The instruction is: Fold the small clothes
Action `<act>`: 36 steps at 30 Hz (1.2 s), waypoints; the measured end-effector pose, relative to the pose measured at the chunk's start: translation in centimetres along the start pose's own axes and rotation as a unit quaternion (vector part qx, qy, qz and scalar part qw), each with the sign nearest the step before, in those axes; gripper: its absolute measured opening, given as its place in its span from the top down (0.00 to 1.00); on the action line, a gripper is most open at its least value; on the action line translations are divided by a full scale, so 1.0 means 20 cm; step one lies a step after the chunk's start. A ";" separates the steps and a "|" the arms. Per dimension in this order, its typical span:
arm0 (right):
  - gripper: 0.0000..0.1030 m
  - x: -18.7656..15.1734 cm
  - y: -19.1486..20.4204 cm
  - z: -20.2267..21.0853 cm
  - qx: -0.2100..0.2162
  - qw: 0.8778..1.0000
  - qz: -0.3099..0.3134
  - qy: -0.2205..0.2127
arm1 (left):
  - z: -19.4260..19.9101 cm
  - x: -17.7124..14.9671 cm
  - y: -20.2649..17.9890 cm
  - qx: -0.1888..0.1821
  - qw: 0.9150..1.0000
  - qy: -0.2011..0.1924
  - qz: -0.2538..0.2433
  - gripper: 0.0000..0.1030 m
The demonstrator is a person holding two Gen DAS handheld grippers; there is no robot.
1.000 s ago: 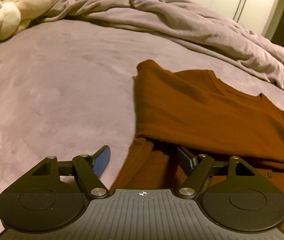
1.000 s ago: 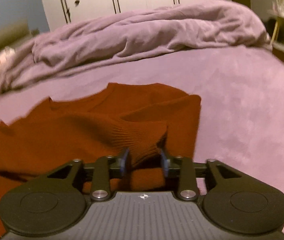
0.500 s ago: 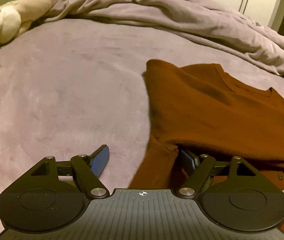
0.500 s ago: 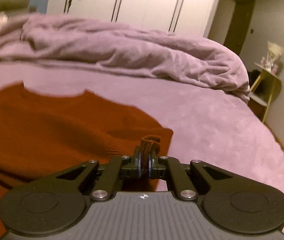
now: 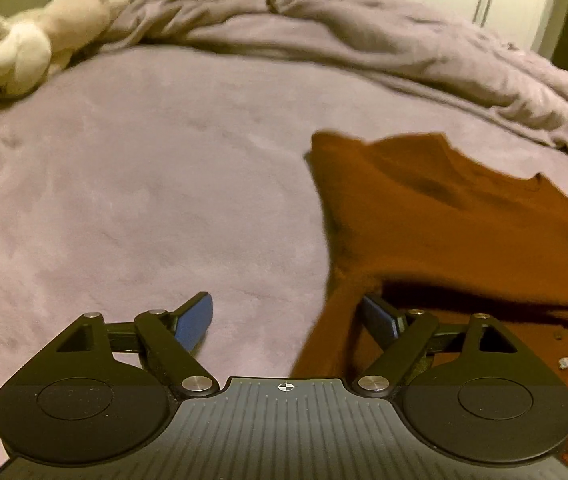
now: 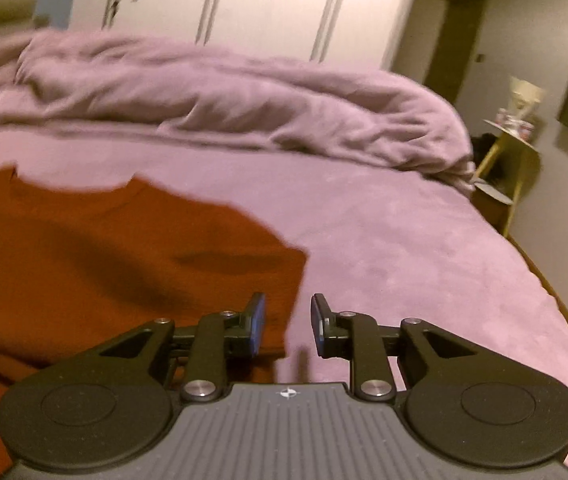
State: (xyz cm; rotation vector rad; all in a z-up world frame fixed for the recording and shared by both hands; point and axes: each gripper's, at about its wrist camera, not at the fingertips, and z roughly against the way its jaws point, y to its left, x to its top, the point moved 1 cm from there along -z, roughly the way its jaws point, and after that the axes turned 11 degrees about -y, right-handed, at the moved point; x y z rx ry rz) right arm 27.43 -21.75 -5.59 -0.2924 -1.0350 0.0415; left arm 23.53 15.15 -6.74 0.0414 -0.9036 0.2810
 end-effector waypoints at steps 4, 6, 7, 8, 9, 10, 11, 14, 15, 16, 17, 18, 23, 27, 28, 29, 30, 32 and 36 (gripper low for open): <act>0.76 0.08 0.09 0.03 0.050 0.998 0.009 -0.025 | 0.07 0.12 0.00 -0.006 0.999 -0.046 0.005 0.12; 0.76 0.10 0.20 -0.01 0.093 0.995 0.009 -0.021 | 0.02 0.18 -0.06 -0.023 0.998 -0.051 0.023 0.12; 0.76 0.11 0.27 -0.03 0.116 0.993 0.005 -0.018 | -0.01 0.20 -0.09 -0.039 0.998 -0.050 0.030 0.11; 0.76 0.12 0.32 -0.05 0.134 0.991 0.002 -0.015 | -0.06 0.21 -0.15 -0.059 0.997 -0.045 0.038 0.10; 0.76 0.12 0.38 -0.08 0.156 0.988 -0.001 -0.008 | -0.11 0.21 -0.19 -0.068 0.996 -0.039 0.048 0.10; 0.76 0.12 0.43 -0.09 0.166 0.986 -0.001 -0.003 | -0.17 0.21 -0.24 -0.077 0.995 -0.033 0.053 0.10; 0.76 0.11 0.48 -0.12 0.173 0.985 0.007 0.001 | -0.22 0.21 -0.30 -0.087 0.995 -0.026 0.049 0.10; 0.76 0.05 0.61 -0.17 0.164 0.983 0.079 0.011 | -0.37 0.14 -0.43 -0.077 0.997 -0.005 0.019 0.11; 0.76 0.03 0.62 -0.17 0.153 0.983 0.104 0.004 | -0.40 0.11 -0.47 -0.071 0.997 -0.002 -0.002 0.11; 0.76 0.02 0.63 -0.17 0.141 0.982 0.127 0.000 | -0.41 0.09 -0.49 -0.066 0.998 -0.010 -0.023 0.10; 0.75 0.00 0.62 -0.18 0.127 0.982 0.143 0.001 | -0.40 0.06 -0.52 -0.064 0.997 -0.022 -0.049 0.10; 0.75 -0.01 0.60 -0.19 0.113 0.982 0.148 0.002 | -0.40 0.04 -0.52 -0.065 0.995 -0.029 -0.070 0.09; 0.40 -0.03 0.39 -0.27 0.062 0.994 0.084 0.034 | -0.34 0.02 -0.46 -0.075 0.993 -0.034 -0.085 0.08; 0.42 -0.02 0.20 -0.17 0.071 0.996 -0.017 0.058 | -0.28 0.02 -0.40 -0.078 0.994 -0.023 -0.070 0.09; 0.42 -0.02 0.15 -0.12 0.077 0.994 -0.049 0.059 | -0.26 0.01 -0.39 -0.075 0.995 -0.021 -0.070 0.09; 0.42 -0.03 0.11 -0.06 0.090 0.991 -0.082 0.057 | -0.25 0.01 -0.38 -0.072 0.995 -0.019 -0.069 0.09; 0.42 -0.04 0.06 0.01 0.104 0.986 -0.121 0.055 | -0.24 0.00 -0.36 -0.072 0.995 -0.013 -0.060 0.09; 0.42 -0.08 -0.02 0.11 0.116 0.976 -0.173 0.057 | -0.23 -0.01 -0.33 -0.074 0.997 -0.002 -0.028 0.09; 0.42 -0.10 -0.15 0.18 0.154 0.948 -0.271 0.070 | -0.20 -0.01 -0.32 -0.068 0.998 0.008 -0.013 0.09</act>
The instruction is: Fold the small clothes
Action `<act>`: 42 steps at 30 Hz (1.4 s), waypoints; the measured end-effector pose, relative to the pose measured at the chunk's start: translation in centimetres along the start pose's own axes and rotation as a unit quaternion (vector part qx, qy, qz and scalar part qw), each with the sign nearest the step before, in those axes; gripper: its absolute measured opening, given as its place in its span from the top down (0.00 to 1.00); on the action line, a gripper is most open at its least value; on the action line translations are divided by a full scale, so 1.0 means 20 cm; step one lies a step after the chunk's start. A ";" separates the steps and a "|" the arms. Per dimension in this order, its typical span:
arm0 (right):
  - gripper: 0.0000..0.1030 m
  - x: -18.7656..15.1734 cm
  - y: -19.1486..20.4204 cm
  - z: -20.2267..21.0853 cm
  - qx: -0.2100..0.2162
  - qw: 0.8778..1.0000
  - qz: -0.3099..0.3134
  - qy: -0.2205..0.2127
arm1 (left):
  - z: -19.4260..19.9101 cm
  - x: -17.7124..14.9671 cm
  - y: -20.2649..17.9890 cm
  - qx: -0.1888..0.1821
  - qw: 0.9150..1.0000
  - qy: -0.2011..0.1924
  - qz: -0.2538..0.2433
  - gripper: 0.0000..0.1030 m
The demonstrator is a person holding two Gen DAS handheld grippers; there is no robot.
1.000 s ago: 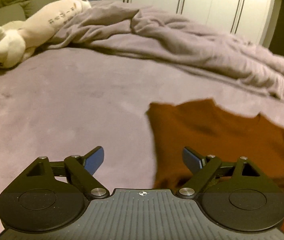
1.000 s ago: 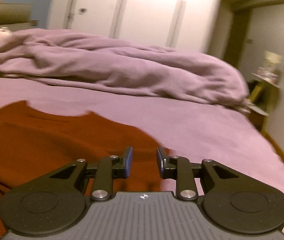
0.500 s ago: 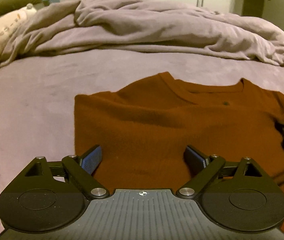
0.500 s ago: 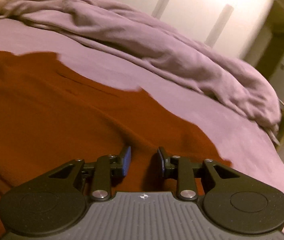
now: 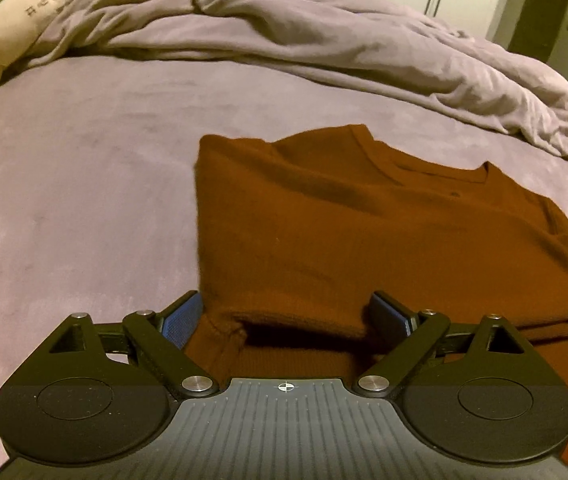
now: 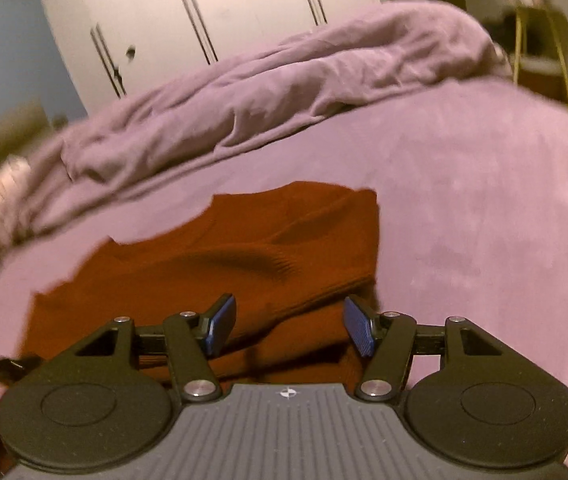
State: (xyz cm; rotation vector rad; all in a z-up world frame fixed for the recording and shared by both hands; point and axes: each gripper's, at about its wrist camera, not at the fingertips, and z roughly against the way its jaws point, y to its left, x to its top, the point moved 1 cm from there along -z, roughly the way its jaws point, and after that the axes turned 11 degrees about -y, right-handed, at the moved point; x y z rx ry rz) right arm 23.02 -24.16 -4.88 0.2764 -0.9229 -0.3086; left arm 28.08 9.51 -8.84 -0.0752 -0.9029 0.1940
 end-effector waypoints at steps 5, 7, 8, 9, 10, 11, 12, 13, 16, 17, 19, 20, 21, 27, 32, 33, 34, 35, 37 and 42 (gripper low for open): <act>0.42 0.06 -0.06 -0.02 0.028 0.996 -0.083 0.009 | 0.05 0.01 -0.04 -0.008 1.000 -0.015 -0.009 0.09; 0.46 0.05 -0.08 -0.11 0.028 0.993 -0.112 0.028 | 0.05 0.02 -0.06 -0.009 1.000 -0.014 -0.005 0.09; 0.51 0.04 -0.09 -0.14 0.027 0.991 -0.127 0.039 | 0.05 0.02 -0.06 -0.009 1.000 -0.014 -0.005 0.09; 0.58 0.03 -0.09 -0.17 0.028 0.988 -0.140 0.050 | 0.06 0.02 -0.07 -0.010 1.000 -0.016 -0.007 0.09; 0.59 0.02 -0.08 -0.20 0.026 0.987 -0.146 0.059 | 0.06 0.02 -0.07 -0.012 1.000 -0.017 -0.009 0.09; 0.60 0.00 -0.08 -0.23 0.021 0.987 -0.146 0.063 | 0.05 0.02 -0.07 -0.012 1.000 -0.016 -0.011 0.09; 0.65 0.00 -0.07 -0.25 0.016 0.987 -0.144 0.061 | 0.05 0.02 -0.07 -0.012 1.000 -0.016 -0.012 0.09; 0.69 0.00 -0.07 -0.27 0.013 0.988 -0.145 0.060 | 0.05 0.02 -0.06 -0.012 1.000 -0.016 -0.010 0.09; 0.80 -0.02 -0.07 -0.34 0.020 0.983 -0.165 0.073 | 0.04 0.02 -0.06 -0.012 1.000 -0.015 -0.003 0.09; 0.82 -0.02 -0.07 -0.36 0.019 0.983 -0.167 0.077 | 0.04 0.02 -0.06 -0.011 1.000 -0.015 -0.003 0.09; 0.87 -0.02 -0.06 -0.37 0.021 0.983 -0.165 0.077 | 0.04 0.03 -0.05 -0.010 1.000 -0.018 -0.002 0.09; 0.90 -0.02 -0.06 -0.36 0.024 0.984 -0.160 0.074 | 0.04 0.03 -0.04 -0.006 1.000 -0.020 -0.004 0.09; 0.94 -0.02 -0.05 -0.34 0.020 0.986 -0.148 0.072 | 0.04 0.03 -0.04 0.001 1.000 -0.019 -0.007 0.09; 0.95 -0.06 -0.02 -0.24 0.001 0.996 -0.055 0.065 | -0.01 0.00 0.04 0.025 1.000 0.015 0.009 0.10; 0.93 -0.03 0.06 -0.23 -0.003 0.997 0.020 0.070 | 0.05 0.01 0.09 0.025 0.999 0.014 0.026 0.11; 0.93 -0.02 0.06 -0.21 -0.002 0.997 0.022 0.068 | 0.07 0.01 0.09 0.025 0.999 0.009 0.022 0.11; 0.89 -0.01 0.05 -0.18 -0.002 0.998 0.020 0.066 | 0.08 0.02 0.09 0.027 1.000 0.002 0.016 0.11; 0.88 -0.01 0.04 -0.16 -0.002 0.998 0.017 0.063 | 0.10 0.03 0.08 0.029 1.000 -0.004 0.009 0.11; 0.88 0.01 0.04 -0.10 -0.008 0.998 0.019 0.056 | 0.13 0.05 0.06 0.030 0.999 -0.019 -0.002 0.11; 0.86 0.07 0.11 -0.01 -0.007 0.999 0.051 0.018 | 0.14 0.10 -0.06 0.014 0.999 -0.046 -0.014 0.09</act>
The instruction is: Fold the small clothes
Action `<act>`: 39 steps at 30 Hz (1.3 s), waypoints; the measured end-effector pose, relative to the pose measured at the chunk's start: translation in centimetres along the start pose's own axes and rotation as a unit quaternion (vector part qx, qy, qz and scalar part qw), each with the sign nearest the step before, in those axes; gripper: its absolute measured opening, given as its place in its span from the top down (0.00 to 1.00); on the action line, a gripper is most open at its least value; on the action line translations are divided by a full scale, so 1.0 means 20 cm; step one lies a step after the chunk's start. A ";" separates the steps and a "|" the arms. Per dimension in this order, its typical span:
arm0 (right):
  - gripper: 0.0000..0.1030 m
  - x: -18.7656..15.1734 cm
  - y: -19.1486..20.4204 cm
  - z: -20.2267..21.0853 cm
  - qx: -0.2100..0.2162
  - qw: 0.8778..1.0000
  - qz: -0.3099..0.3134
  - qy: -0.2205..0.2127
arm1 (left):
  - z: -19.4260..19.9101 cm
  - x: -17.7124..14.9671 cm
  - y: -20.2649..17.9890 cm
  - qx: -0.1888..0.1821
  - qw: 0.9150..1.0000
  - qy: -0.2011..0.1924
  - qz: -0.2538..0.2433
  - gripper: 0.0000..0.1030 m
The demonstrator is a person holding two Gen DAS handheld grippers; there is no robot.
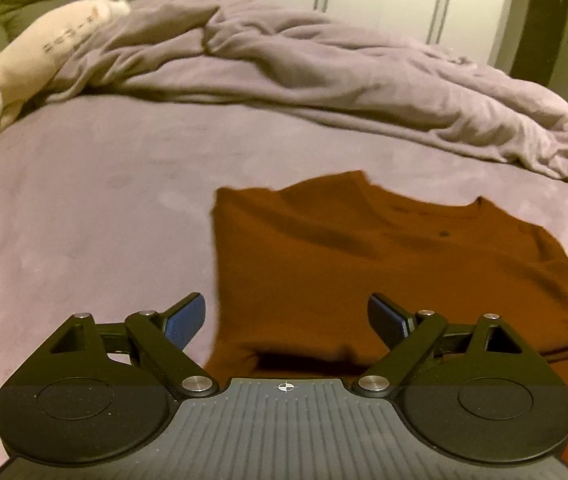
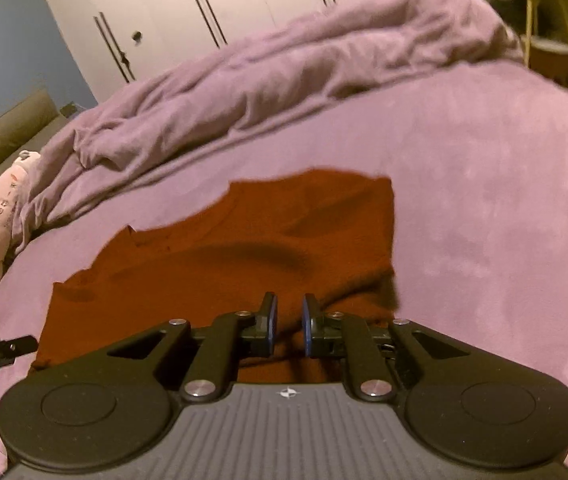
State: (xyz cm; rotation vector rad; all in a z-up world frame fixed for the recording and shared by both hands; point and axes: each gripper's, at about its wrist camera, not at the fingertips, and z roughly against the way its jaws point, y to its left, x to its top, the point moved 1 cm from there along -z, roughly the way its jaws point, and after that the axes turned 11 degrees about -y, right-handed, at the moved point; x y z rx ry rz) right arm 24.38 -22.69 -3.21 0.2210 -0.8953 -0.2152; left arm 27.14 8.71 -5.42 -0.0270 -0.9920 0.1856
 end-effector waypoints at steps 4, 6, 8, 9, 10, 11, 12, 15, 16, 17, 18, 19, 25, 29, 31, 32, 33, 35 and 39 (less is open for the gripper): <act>0.81 0.03 0.11 -0.12 0.002 0.999 0.051 -0.013 | -0.09 -0.02 -0.10 -0.006 1.000 -0.001 -0.009 0.09; 0.81 0.01 0.17 -0.23 -0.008 0.996 0.086 -0.009 | -0.15 -0.05 -0.13 -0.001 1.000 0.009 -0.009 0.09; 0.81 -0.03 0.22 -0.35 -0.015 0.992 0.128 0.003 | -0.20 -0.10 -0.14 0.002 1.000 0.025 -0.017 0.09; 0.81 -0.05 0.23 -0.40 -0.018 0.989 0.149 0.008 | -0.21 -0.12 -0.15 0.007 0.999 0.022 -0.033 0.09; 0.81 -0.08 0.24 -0.44 -0.023 0.985 0.170 0.015 | -0.21 -0.14 -0.17 0.009 0.998 0.015 -0.053 0.08; 0.81 -0.11 0.24 -0.47 -0.029 0.981 0.191 0.021 | -0.20 -0.15 -0.18 0.008 0.997 0.008 -0.074 0.07; 0.80 -0.14 0.24 -0.49 -0.034 0.975 0.218 0.016 | -0.19 -0.17 -0.19 0.007 0.996 0.003 -0.085 0.07; 0.76 -0.17 0.24 -0.50 -0.045 0.965 0.258 0.006 | -0.20 -0.17 -0.17 0.002 0.997 0.004 -0.081 0.06; 0.71 -0.17 0.24 -0.49 -0.048 0.966 0.255 0.008 | -0.19 -0.16 -0.16 0.002 0.997 0.009 -0.076 0.06; 0.69 -0.16 0.23 -0.49 -0.050 0.966 0.253 0.010 | -0.18 -0.15 -0.15 0.003 0.997 0.013 -0.072 0.06; 0.68 -0.15 0.22 -0.48 -0.050 0.968 0.246 0.015 | -0.15 -0.14 -0.14 0.004 0.997 0.019 -0.069 0.06; 0.67 -0.14 0.21 -0.46 -0.050 0.970 0.237 0.021 | -0.12 -0.14 -0.13 0.004 0.997 0.023 -0.067 0.06; 0.63 -0.11 0.05 -0.05 -0.040 0.993 0.103 0.030 | 0.18 -0.26 0.00 0.007 0.996 0.040 -0.074 0.06; 0.48 -0.24 -0.03 0.34 -0.045 0.997 0.056 0.036 | 0.40 -0.38 0.09 0.005 0.996 0.066 -0.059 0.06; 0.34 -0.33 -0.07 0.53 -0.043 0.997 0.037 0.043 | 0.50 -0.45 0.13 0.005 0.995 0.081 -0.052 0.06; 0.31 -0.37 -0.09 0.60 -0.041 0.998 0.032 0.048 | 0.55 -0.49 0.15 0.004 0.995 0.090 -0.047 0.06; 0.31 -0.41 -0.11 0.68 -0.040 0.998 0.026 0.052 | 0.59 -0.52 0.16 -0.001 0.994 0.095 -0.044 0.06; 0.31 -0.48 -0.14 0.79 -0.035 0.997 0.013 0.065 | 0.65 -0.58 0.19 -0.002 0.994 0.103 -0.040 0.06; 0.31 -0.57 -0.18 0.92 -0.038 0.996 0.018 0.075 | 0.74 -0.65 0.21 0.015 0.992 0.109 -0.055 0.06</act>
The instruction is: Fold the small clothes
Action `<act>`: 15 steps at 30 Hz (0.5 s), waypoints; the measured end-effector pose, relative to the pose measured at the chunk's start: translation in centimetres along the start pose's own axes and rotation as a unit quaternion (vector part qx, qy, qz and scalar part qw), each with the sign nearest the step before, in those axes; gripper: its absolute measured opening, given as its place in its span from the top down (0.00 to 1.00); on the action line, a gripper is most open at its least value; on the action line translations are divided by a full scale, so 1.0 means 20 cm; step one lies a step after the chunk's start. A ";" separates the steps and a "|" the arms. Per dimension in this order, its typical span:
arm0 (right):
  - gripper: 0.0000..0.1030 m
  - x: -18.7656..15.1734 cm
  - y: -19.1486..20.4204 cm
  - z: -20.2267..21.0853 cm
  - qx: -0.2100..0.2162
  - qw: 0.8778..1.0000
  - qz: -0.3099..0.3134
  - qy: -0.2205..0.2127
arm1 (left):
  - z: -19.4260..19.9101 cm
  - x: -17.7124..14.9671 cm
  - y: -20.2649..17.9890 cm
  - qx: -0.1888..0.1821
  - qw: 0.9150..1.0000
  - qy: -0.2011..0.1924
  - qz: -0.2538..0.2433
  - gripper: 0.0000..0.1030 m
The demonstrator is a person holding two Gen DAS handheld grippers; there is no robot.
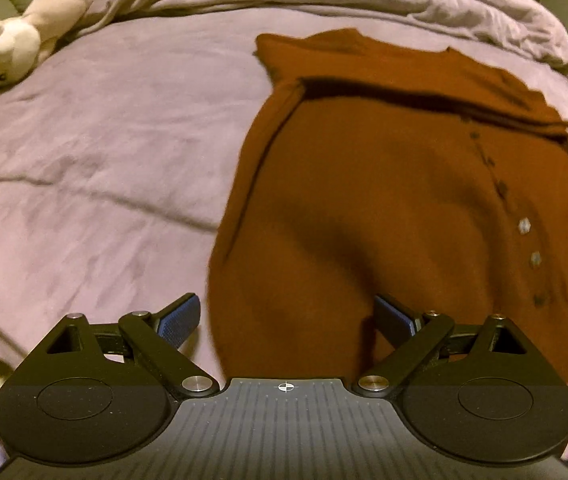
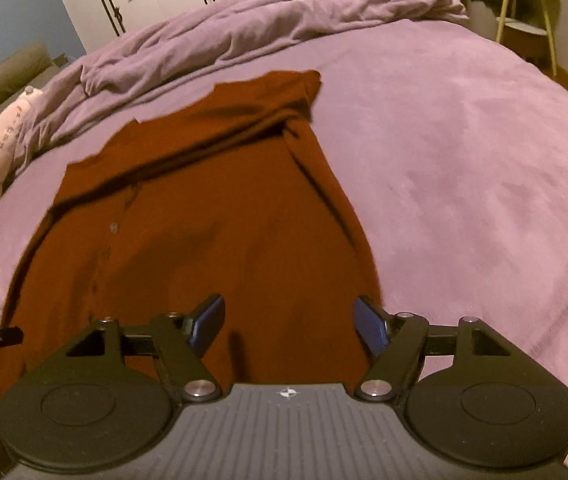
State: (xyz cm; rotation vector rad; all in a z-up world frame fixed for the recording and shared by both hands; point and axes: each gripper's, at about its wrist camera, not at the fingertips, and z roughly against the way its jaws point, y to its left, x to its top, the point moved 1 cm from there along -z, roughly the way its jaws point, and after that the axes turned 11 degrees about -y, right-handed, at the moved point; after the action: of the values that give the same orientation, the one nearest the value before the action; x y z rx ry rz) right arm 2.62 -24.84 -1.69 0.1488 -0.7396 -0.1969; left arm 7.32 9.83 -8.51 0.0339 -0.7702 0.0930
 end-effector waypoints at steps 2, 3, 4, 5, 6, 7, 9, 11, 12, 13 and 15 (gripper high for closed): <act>0.31 -0.02 -0.02 0.04 -0.007 1.000 0.001 0.004 | 0.02 -0.02 0.02 0.004 1.000 0.005 -0.002 0.06; 0.31 -0.02 -0.03 0.06 -0.013 1.000 0.004 0.003 | 0.03 -0.03 0.04 0.003 1.000 0.008 -0.002 0.06; 0.31 -0.02 -0.03 0.08 -0.015 1.000 0.006 0.001 | 0.04 -0.05 0.05 0.005 1.000 0.012 -0.004 0.06; 0.31 -0.02 -0.05 0.09 -0.016 1.000 0.004 0.001 | 0.04 -0.06 0.06 0.007 1.000 0.014 -0.005 0.06; 0.31 -0.02 -0.06 0.10 -0.014 1.000 -0.002 0.003 | 0.05 -0.07 0.08 0.011 1.000 0.016 -0.006 0.06; 0.31 -0.03 -0.08 0.11 -0.010 1.000 -0.010 0.006 | 0.05 -0.08 0.09 0.012 1.000 0.017 -0.004 0.06; 0.31 -0.05 -0.10 0.10 -0.006 1.000 -0.021 0.016 | 0.05 -0.09 0.12 0.011 1.000 0.026 0.008 0.06; 0.33 -0.08 -0.11 0.08 -0.002 0.999 -0.030 0.023 | 0.04 -0.10 0.15 0.006 0.999 0.032 0.021 0.06; 0.37 -0.09 -0.12 0.07 0.000 0.999 -0.037 0.026 | 0.04 -0.10 0.16 0.005 0.999 0.033 0.026 0.07; 0.42 -0.10 -0.12 0.06 0.004 0.999 -0.046 0.029 | 0.04 -0.11 0.17 0.004 0.999 0.034 0.029 0.08; 0.44 -0.12 -0.13 0.05 0.014 0.997 -0.061 0.033 | 0.03 -0.12 0.20 -0.004 0.998 0.041 0.043 0.13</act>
State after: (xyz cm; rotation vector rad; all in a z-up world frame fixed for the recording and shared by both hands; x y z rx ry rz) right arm -0.14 -26.95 -3.02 0.2259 -0.6690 -0.2974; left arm 4.89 13.60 -9.72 -0.0103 -0.6899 0.1714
